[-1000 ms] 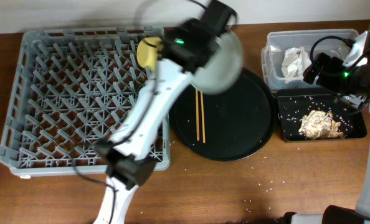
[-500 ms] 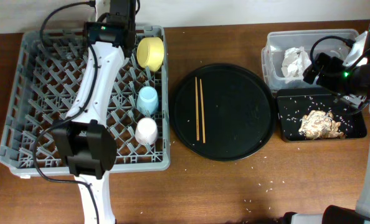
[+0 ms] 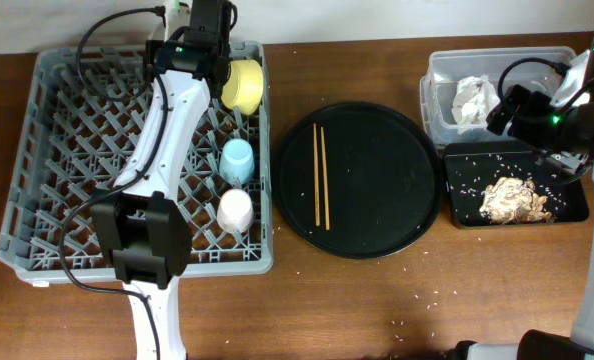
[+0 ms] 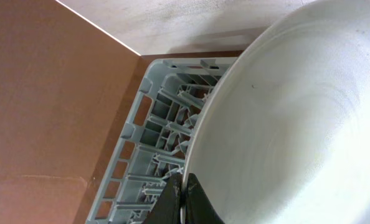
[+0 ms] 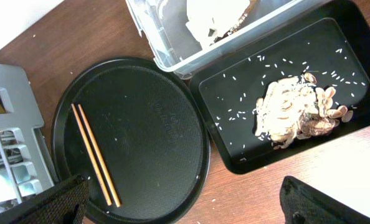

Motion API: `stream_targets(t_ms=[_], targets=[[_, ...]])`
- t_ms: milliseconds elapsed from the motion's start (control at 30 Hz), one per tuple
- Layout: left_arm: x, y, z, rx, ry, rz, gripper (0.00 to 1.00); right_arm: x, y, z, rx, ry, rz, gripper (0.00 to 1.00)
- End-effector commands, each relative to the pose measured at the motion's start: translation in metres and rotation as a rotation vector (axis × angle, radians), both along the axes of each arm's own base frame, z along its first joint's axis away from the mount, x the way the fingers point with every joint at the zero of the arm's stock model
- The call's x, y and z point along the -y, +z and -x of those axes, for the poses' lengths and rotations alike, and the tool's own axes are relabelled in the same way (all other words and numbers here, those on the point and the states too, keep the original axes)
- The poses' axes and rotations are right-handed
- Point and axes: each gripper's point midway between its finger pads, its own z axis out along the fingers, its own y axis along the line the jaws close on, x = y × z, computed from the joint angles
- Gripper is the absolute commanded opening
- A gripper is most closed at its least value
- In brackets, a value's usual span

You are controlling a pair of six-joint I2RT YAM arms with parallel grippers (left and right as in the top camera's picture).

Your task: Sort waste into correct bins and load items into the dishwasher rack

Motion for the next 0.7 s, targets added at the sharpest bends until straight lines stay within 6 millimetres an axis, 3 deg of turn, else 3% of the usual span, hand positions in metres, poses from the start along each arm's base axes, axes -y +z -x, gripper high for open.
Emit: stream_targets(t_ms=[0, 67, 133, 267, 333, 367, 400, 433, 467, 533, 600, 667], targets=[[0.002, 0.001, 0.002, 0.007, 0.010, -0.015, 0.58, 0.004, 0.001, 0.000, 0.001, -0.018, 0.004, 0.99], [0.011, 0.002, 0.002, 0.009, -0.007, -0.012, 0.67, 0.004, 0.001, 0.000, 0.001, -0.018, 0.004, 0.98], [0.020, 0.003, 0.001, 0.005, -0.031, -0.014, 0.68, 0.004, 0.001, 0.000, 0.001, -0.018, 0.004, 0.98], [0.058, 0.010, -0.005, 0.018, -0.162, 0.123, 0.71, 0.004, 0.001, 0.000, 0.001, -0.018, 0.004, 0.99], [0.115, 0.014, 0.005, -0.069, -0.383, 0.183, 0.74, 0.004, 0.001, 0.000, 0.001, -0.018, 0.004, 0.99], [0.169, 0.006, 0.026, -0.148, -0.543, 0.292, 0.75, 0.004, 0.001, 0.000, 0.001, -0.018, 0.004, 0.98], [0.244, -0.018, 0.065, -0.306, -0.760, 0.486, 0.71, 0.004, 0.001, 0.000, 0.000, -0.018, 0.004, 0.98], [0.269, -0.035, 0.089, -0.371, -0.739, 0.611, 0.69, 0.004, 0.001, 0.000, 0.001, -0.018, 0.004, 0.99], [0.281, -0.056, 0.111, -0.424, -0.619, 0.714, 0.69, 0.004, 0.001, 0.000, 0.001, -0.018, 0.004, 0.99], [0.293, -0.104, 0.136, -0.521, -0.506, 0.743, 0.66, 0.004, 0.001, 0.000, 0.001, -0.018, 0.004, 0.98], [0.302, -0.147, 0.144, -0.573, -0.469, 0.734, 0.63, 0.004, 0.001, 0.000, 0.000, -0.018, 0.004, 0.99], [0.306, -0.175, 0.138, -0.580, -0.430, 0.744, 0.57, 0.004, 0.001, 0.000, 0.001, -0.018, 0.004, 0.98]])
